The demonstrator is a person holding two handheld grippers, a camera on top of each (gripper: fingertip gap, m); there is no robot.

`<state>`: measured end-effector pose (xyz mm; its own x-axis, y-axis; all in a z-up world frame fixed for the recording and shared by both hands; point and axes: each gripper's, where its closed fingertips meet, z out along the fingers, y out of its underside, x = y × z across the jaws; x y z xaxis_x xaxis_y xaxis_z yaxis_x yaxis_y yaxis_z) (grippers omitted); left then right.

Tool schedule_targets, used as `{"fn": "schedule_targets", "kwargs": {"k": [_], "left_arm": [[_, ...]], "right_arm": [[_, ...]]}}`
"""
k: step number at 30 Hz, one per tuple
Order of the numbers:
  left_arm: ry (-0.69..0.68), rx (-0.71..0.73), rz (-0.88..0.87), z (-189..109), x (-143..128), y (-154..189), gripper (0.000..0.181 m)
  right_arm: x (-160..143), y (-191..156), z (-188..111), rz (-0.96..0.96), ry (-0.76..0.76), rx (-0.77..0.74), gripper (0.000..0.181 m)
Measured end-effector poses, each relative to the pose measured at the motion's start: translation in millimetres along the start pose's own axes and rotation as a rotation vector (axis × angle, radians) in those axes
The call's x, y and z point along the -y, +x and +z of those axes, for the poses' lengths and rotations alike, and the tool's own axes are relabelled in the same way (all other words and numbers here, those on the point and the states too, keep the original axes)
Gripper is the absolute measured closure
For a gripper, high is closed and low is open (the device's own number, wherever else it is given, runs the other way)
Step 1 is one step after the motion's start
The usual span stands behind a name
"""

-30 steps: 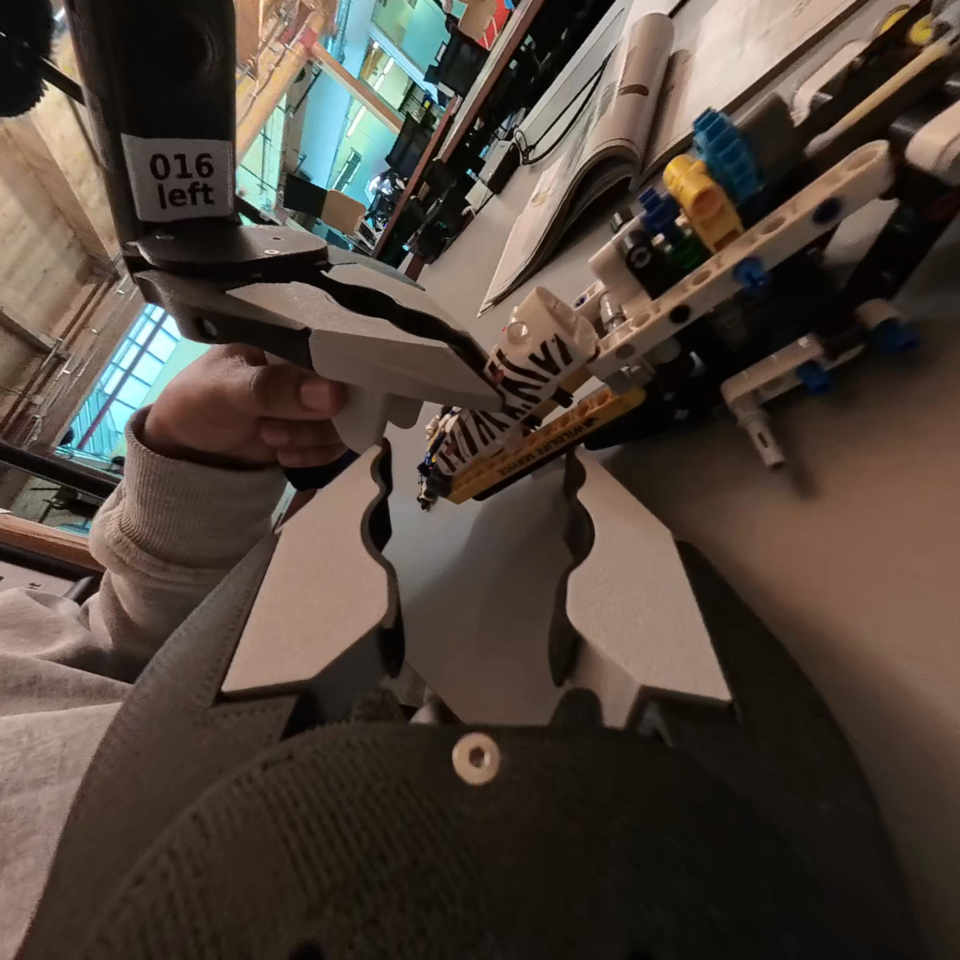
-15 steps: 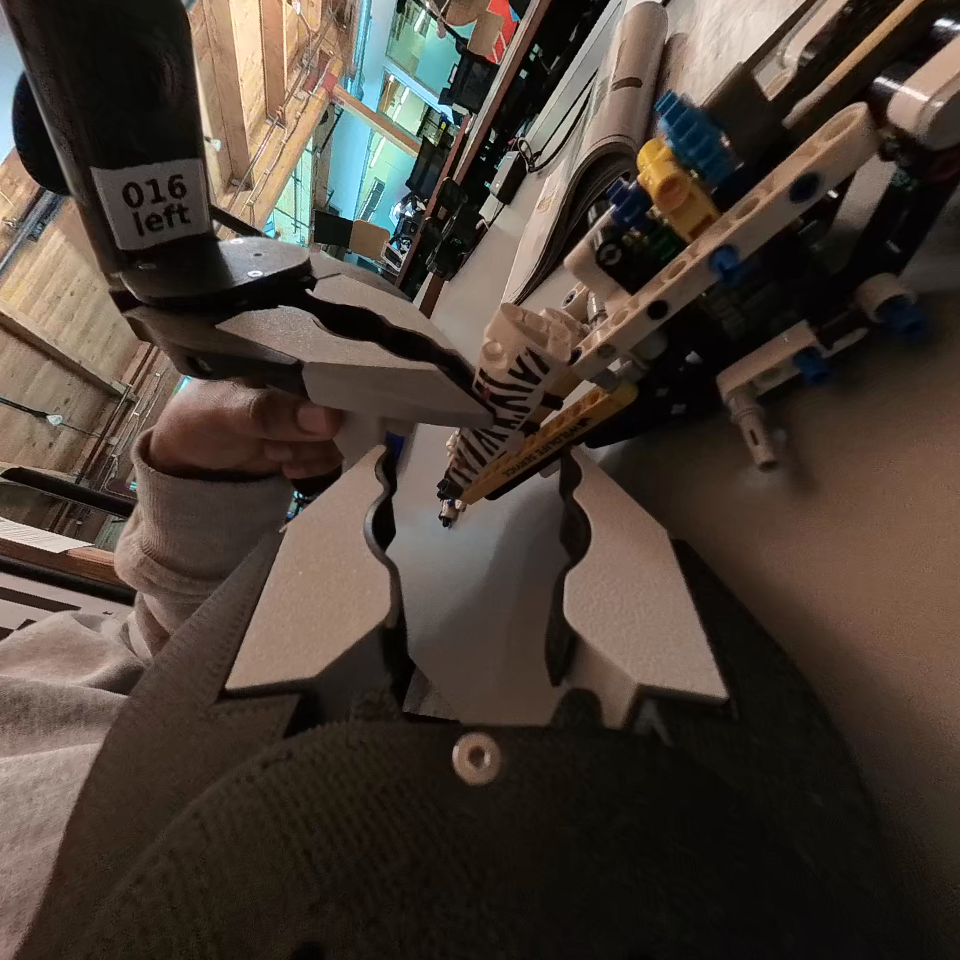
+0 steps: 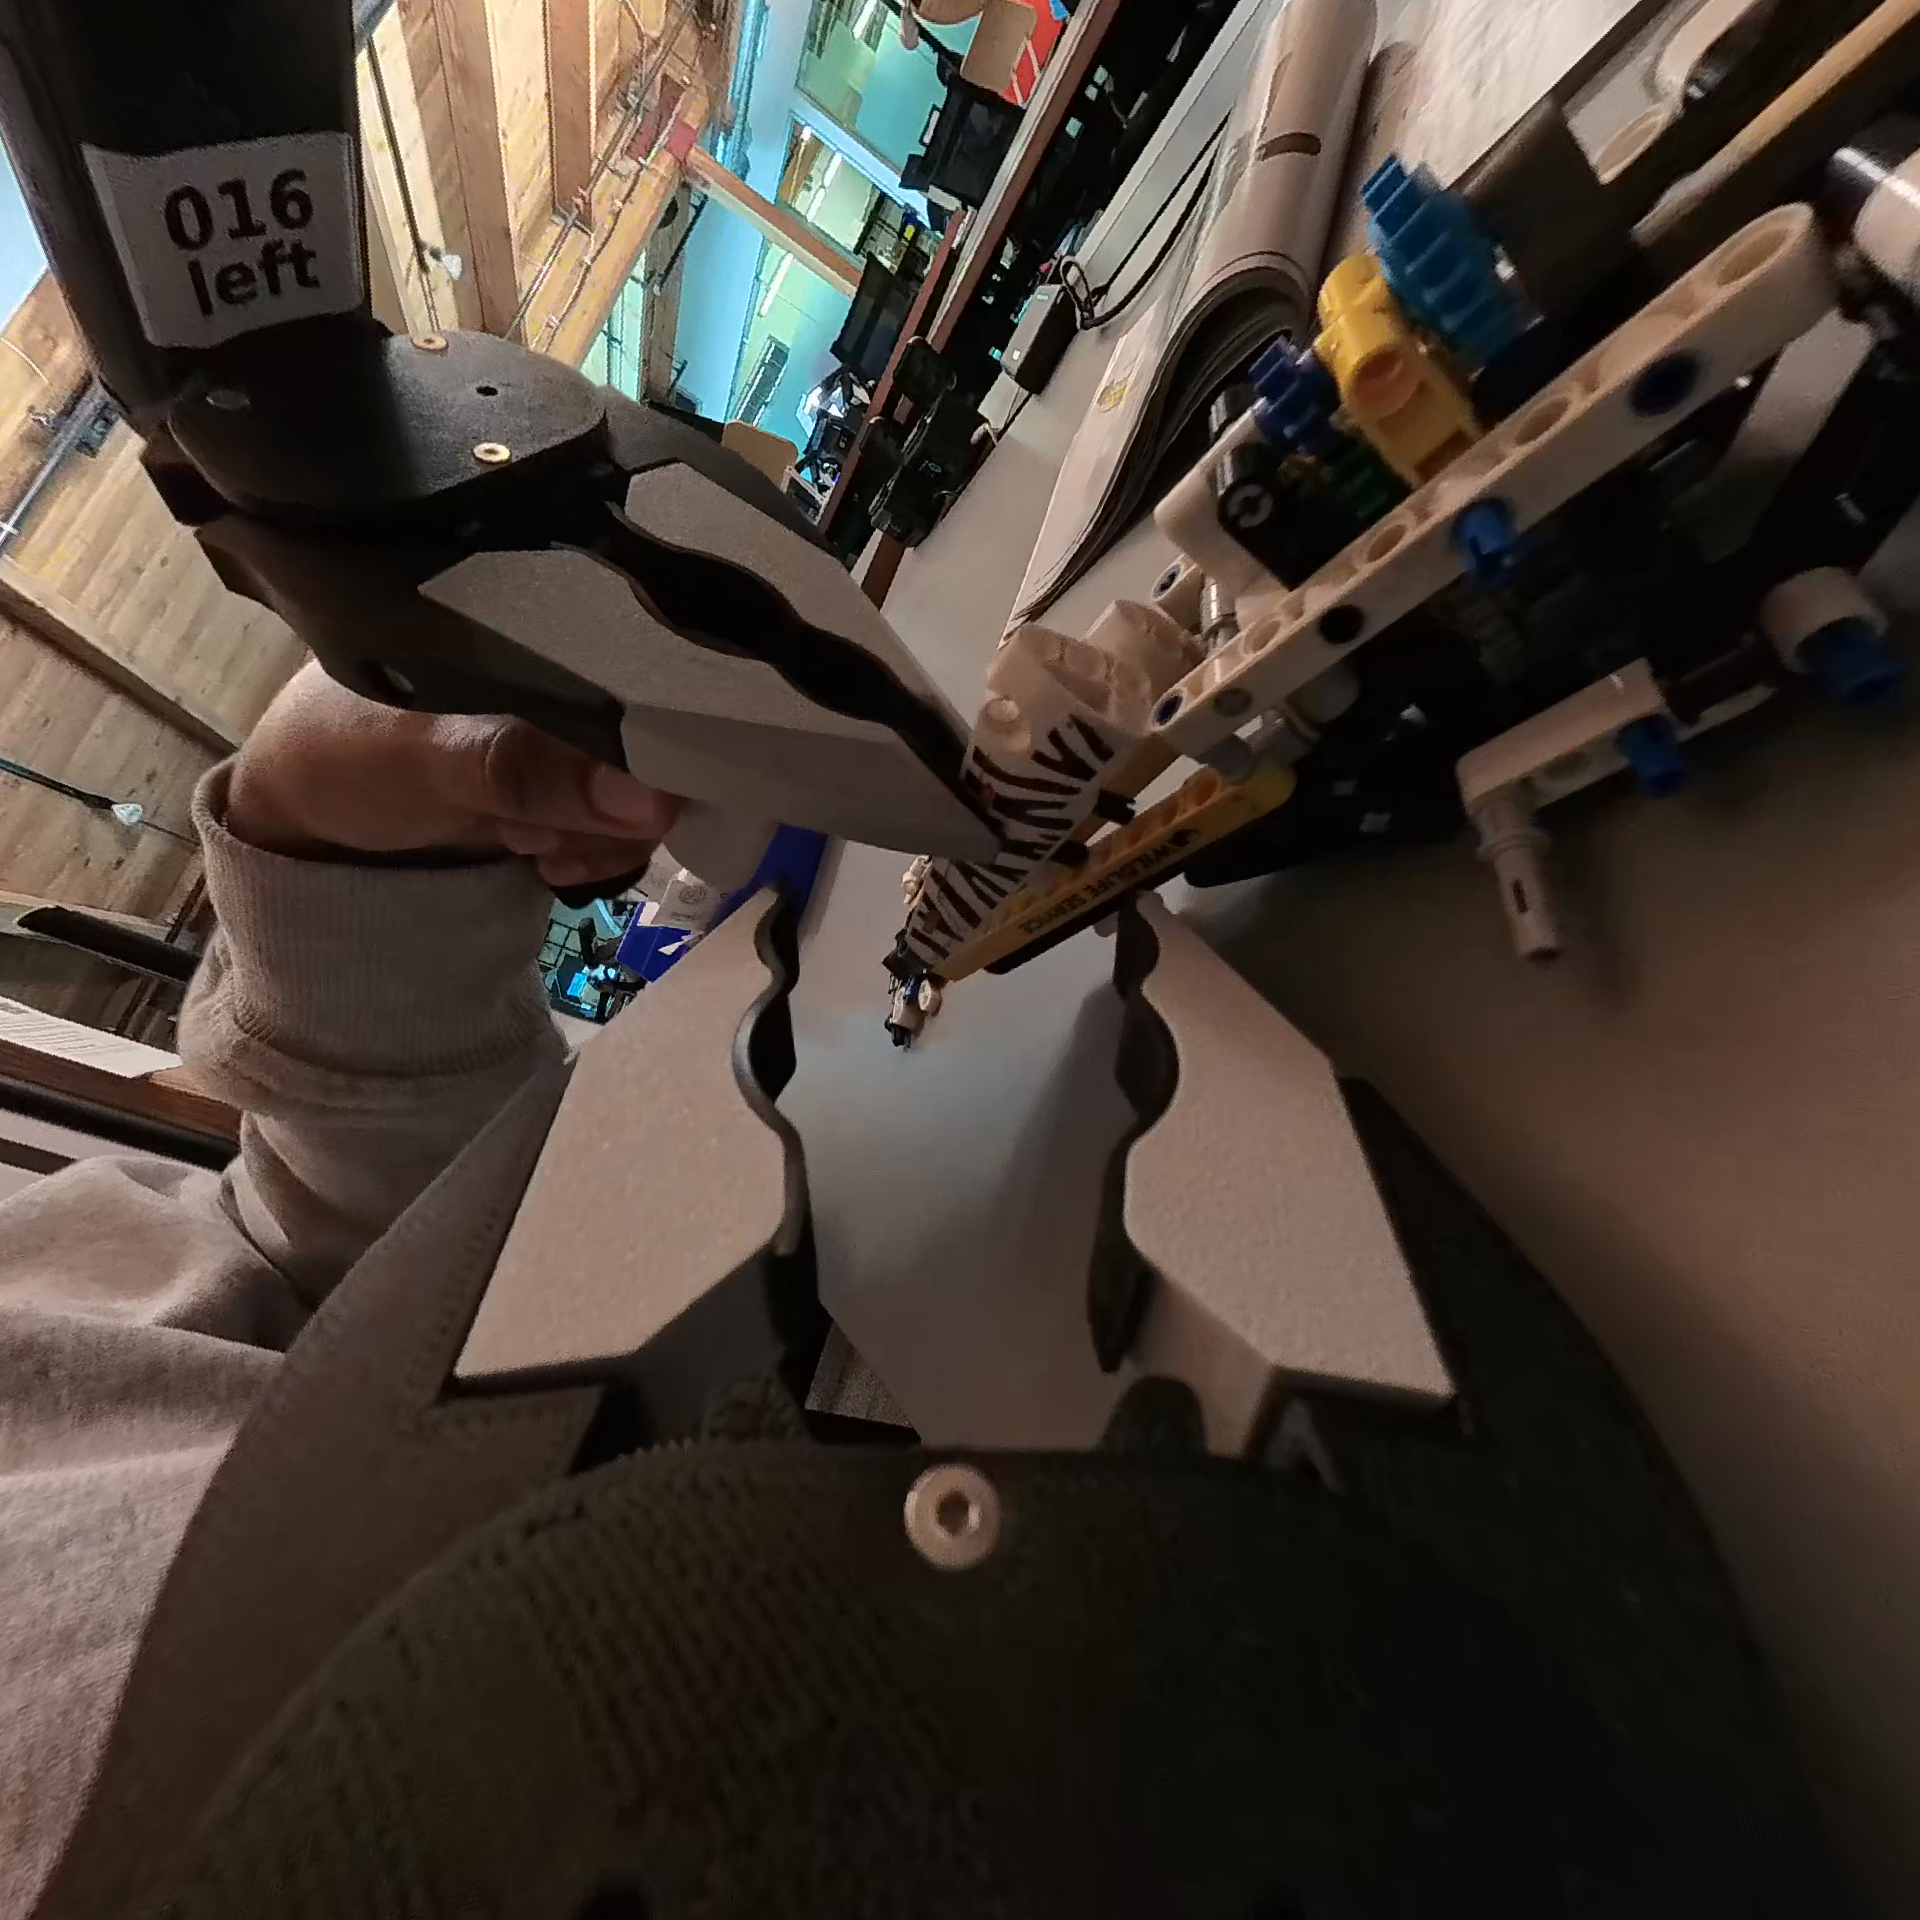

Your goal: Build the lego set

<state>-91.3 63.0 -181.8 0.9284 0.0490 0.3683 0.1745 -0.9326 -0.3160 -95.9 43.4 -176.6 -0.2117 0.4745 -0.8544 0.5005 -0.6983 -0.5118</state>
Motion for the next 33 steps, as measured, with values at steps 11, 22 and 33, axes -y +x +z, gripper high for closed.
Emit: {"fn": "schedule_targets", "kwargs": {"k": [11, 22, 33], "left_arm": [[-0.068, 0.032, 0.026, 2.0, -1.4, -2.2, 0.181], [-0.117, 0.062, 0.066, 0.8, -0.7, -3.7, 0.181], [-0.183, 0.061, 0.112, 0.4, 0.7, -6.8, 0.181]], "right_arm": [[2.7, -0.5, -1.2, 0.023, 0.007, 0.019, 0.126], [11.2, 2.9, -1.2, 0.067, 0.020, -0.022, 0.125], [10.2, 2.3, -0.2, 0.137, 0.034, 0.022, 0.134]]}}
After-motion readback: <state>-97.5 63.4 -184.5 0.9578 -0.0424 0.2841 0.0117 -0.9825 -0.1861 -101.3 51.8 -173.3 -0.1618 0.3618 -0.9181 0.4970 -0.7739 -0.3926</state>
